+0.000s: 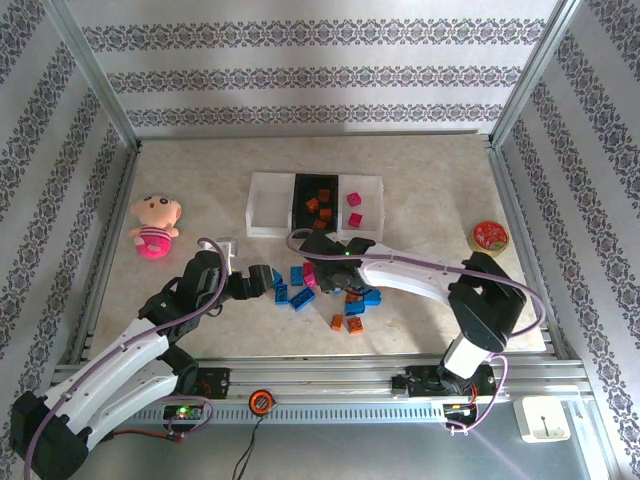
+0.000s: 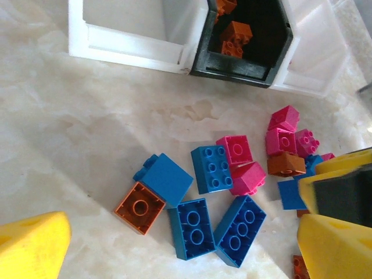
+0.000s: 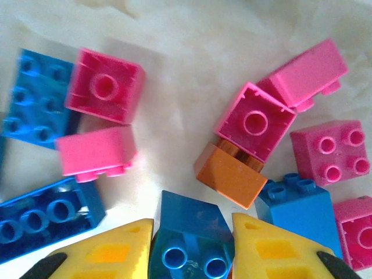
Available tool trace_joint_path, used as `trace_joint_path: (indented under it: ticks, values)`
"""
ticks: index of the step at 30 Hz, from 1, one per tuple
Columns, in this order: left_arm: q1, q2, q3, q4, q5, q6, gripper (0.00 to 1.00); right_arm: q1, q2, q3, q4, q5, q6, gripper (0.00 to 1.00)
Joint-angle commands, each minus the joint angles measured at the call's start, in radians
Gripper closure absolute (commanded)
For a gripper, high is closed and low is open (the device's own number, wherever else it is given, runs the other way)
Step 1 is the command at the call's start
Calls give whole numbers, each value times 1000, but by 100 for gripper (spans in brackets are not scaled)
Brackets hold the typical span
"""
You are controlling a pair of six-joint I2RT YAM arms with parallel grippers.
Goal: Sort the legos into containers by color
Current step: Pick up the lego from the center of the table, then place the lego in the container.
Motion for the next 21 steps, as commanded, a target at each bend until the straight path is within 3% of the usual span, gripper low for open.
trace_joint_path:
  ticks: [1, 5, 13, 21]
  values:
    - [-3, -31, 5, -58, -52, 6, 0, 11, -63, 86, 13, -19, -61, 73]
    - [-3, -77, -5, -92, -90, -11, 1, 0, -3, 235, 49, -39, -136, 73]
    - [-3, -138, -16, -129, -89, -27, 1, -57, 345, 657, 115, -75, -222, 73]
    - [-3, -134, -50, -76, -64, -65, 0, -123, 669, 1021, 57, -75, -192, 73]
